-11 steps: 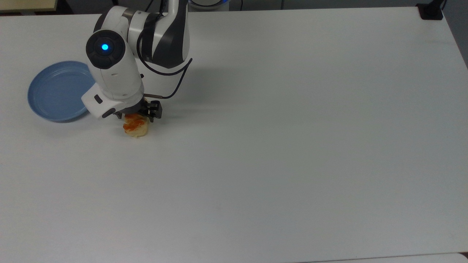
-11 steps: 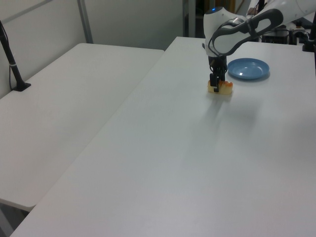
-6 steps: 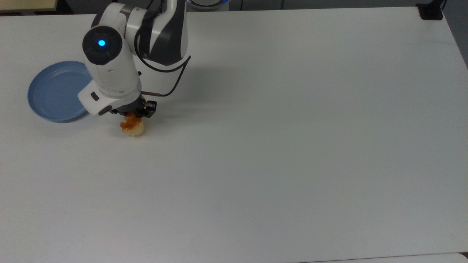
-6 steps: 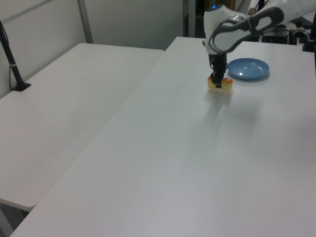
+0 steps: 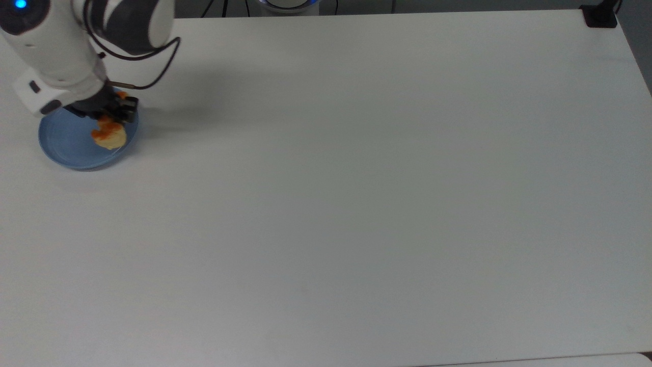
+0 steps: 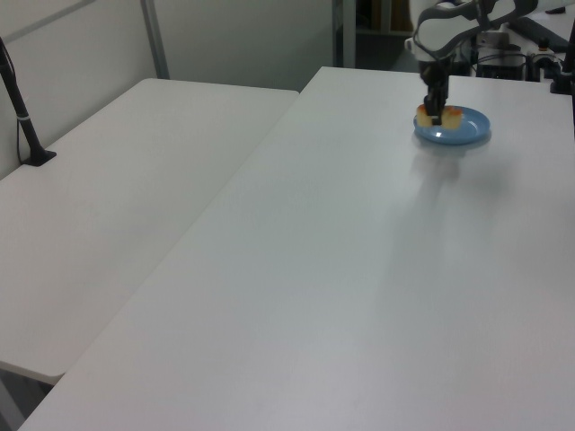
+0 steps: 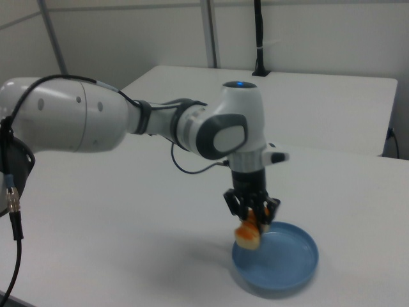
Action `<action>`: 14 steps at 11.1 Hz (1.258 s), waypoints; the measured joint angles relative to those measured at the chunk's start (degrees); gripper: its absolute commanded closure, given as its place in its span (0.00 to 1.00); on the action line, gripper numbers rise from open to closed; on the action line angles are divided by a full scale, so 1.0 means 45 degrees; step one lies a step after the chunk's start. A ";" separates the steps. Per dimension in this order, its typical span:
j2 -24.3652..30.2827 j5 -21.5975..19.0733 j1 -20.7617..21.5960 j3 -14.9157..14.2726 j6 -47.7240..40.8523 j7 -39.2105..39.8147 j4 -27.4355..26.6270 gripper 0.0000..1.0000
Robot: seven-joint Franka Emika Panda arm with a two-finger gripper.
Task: Put the bread onto the plate
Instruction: 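Carry the bread roll over the blue plate and lower it, then open the gripper to release the roll and raise it away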
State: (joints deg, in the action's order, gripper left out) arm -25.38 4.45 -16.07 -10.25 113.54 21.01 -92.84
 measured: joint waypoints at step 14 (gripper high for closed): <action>0.1274 -0.0018 0.1848 0.0451 0.0029 -0.2342 0.0041 0.00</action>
State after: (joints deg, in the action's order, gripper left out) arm -19.64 4.37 -7.75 -8.22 113.67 10.47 -92.65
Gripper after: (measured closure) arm 0.000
